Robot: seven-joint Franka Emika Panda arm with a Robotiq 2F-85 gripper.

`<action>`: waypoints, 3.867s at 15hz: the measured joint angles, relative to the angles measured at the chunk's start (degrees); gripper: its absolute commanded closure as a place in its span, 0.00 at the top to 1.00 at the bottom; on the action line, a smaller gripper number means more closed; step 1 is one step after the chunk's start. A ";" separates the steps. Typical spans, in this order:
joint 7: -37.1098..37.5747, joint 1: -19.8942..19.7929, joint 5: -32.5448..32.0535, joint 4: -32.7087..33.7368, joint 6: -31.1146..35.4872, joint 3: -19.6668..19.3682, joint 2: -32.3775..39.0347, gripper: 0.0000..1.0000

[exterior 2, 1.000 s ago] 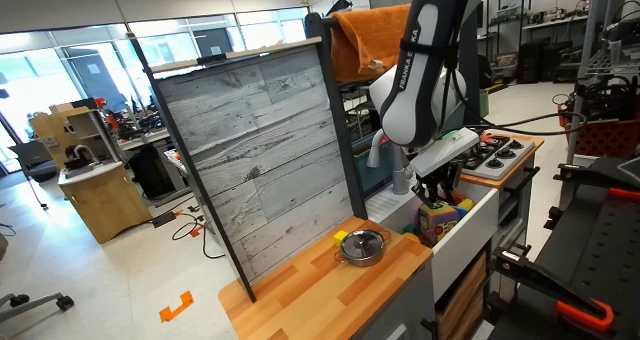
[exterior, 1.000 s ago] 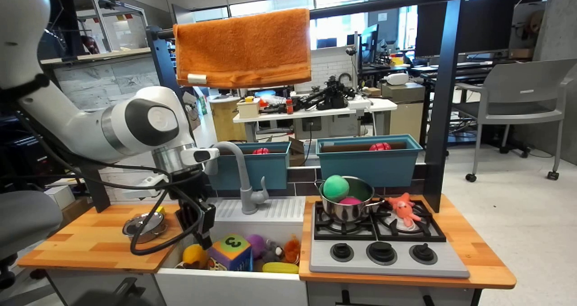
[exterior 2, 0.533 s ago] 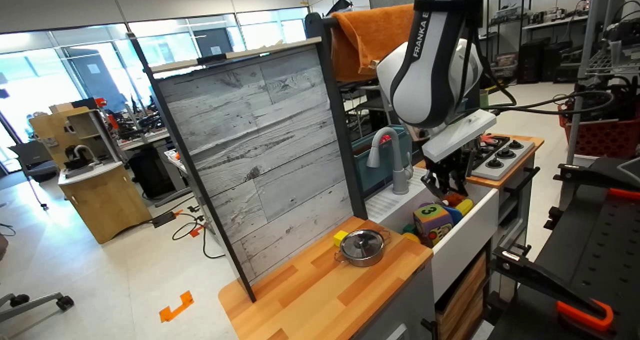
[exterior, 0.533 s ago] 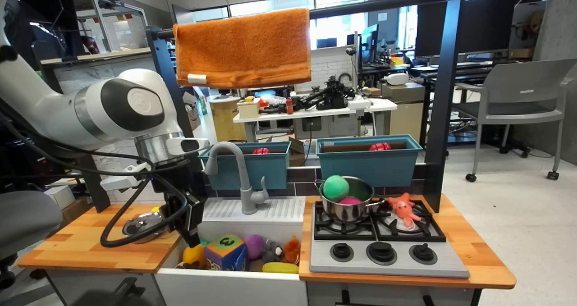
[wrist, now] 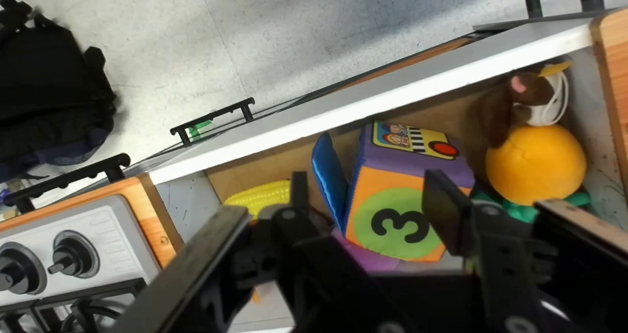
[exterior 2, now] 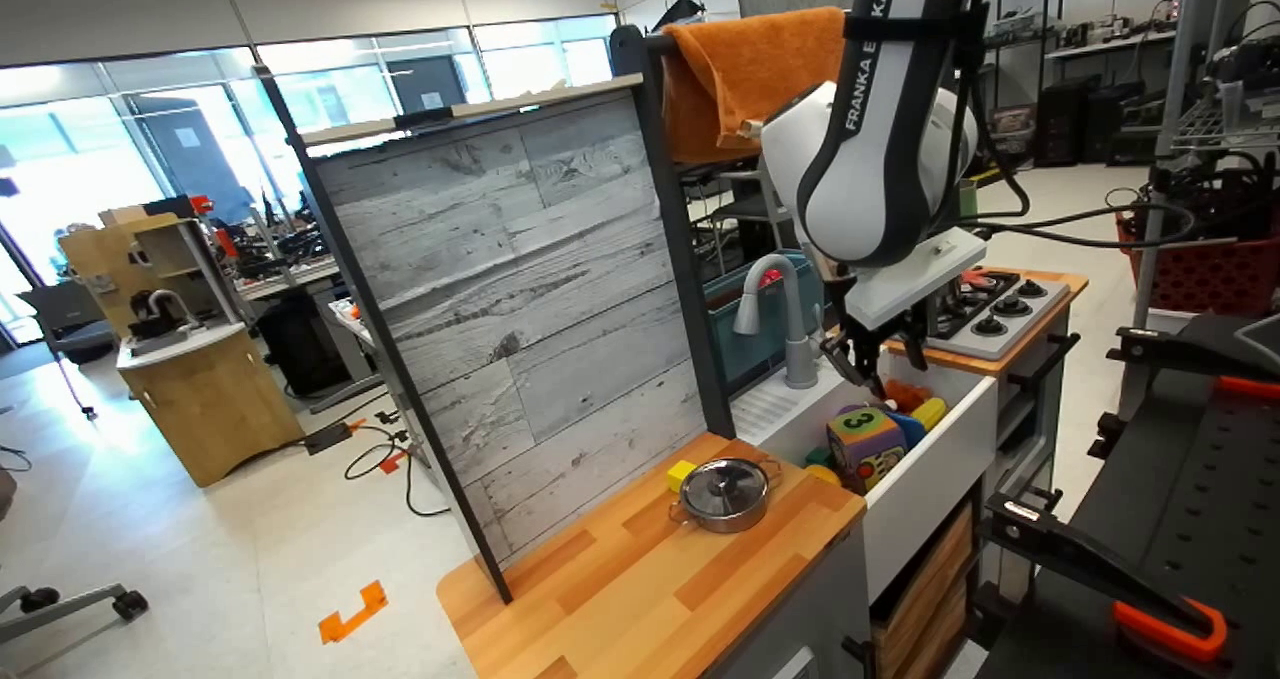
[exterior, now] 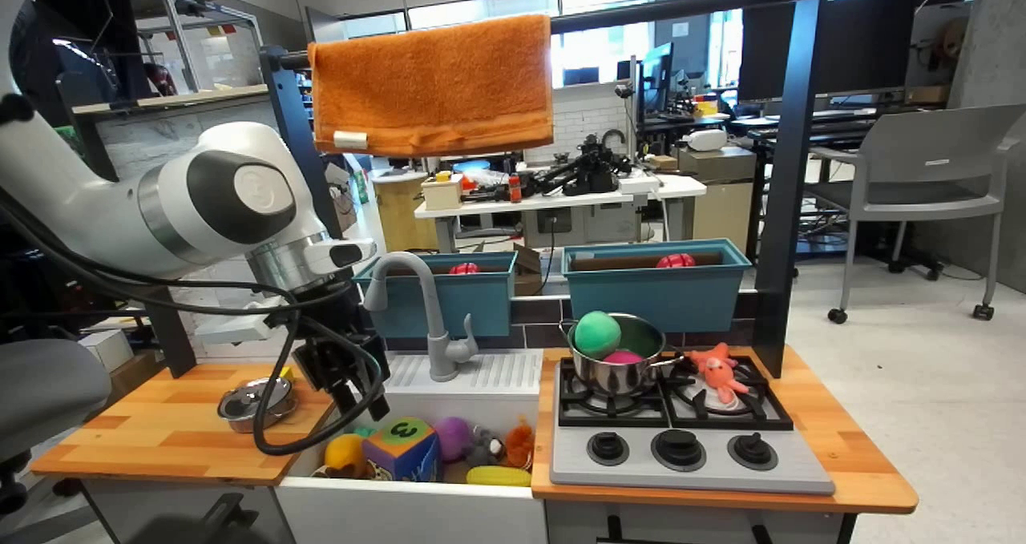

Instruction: Remove the toy box out of the sink

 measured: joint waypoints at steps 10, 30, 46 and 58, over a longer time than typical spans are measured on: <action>0.05 0.00 0.72 15.11 -0.23 0.35 14.33 1.00; 2.15 -4.74 3.98 40.95 -15.92 1.20 29.36 0.26; 2.72 0.49 3.37 18.20 -10.24 1.31 11.42 0.07; -12.11 0.65 2.14 -16.67 24.55 9.61 -11.71 0.07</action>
